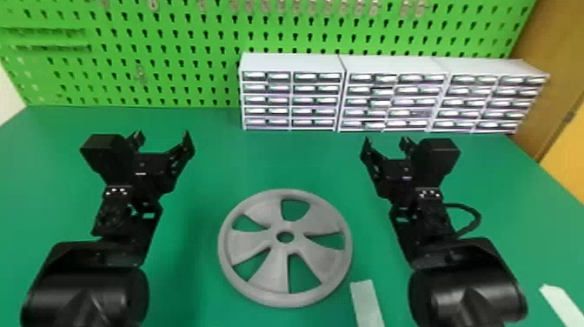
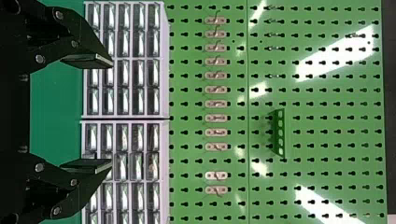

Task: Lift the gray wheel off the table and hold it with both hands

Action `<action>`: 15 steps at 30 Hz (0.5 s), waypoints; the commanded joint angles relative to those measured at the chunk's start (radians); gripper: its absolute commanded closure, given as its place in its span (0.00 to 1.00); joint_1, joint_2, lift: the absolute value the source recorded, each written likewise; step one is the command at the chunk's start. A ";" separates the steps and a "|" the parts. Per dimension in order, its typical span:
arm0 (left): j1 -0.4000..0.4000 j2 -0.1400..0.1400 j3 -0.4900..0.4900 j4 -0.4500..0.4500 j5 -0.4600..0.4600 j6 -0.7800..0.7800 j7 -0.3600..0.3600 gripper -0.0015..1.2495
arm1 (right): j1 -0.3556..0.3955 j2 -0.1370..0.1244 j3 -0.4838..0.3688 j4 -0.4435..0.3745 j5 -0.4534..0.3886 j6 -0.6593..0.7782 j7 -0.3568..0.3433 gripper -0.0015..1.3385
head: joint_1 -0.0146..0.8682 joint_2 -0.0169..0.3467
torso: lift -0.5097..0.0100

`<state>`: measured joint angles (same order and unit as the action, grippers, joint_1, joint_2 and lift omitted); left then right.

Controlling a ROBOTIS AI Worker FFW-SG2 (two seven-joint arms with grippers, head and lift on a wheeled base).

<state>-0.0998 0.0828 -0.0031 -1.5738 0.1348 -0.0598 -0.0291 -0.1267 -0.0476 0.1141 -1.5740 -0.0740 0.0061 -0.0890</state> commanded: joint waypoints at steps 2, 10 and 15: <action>0.002 0.000 0.000 0.000 0.000 0.000 0.000 0.25 | -0.002 0.000 -0.001 -0.004 -0.003 0.002 0.000 0.38 | 0.82 0.09 | 0.79; 0.000 0.000 -0.002 0.000 0.002 0.000 0.000 0.25 | -0.004 -0.003 -0.001 -0.017 -0.006 0.023 0.000 0.38 | 0.82 0.09 | 0.79; 0.000 0.000 -0.002 0.000 0.002 0.000 0.000 0.25 | -0.001 -0.017 0.002 -0.069 -0.035 0.135 -0.023 0.38 | 0.82 0.09 | 0.79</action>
<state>-0.0995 0.0828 -0.0046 -1.5738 0.1365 -0.0598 -0.0291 -0.1302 -0.0538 0.1135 -1.6013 -0.0864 0.0527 -0.0923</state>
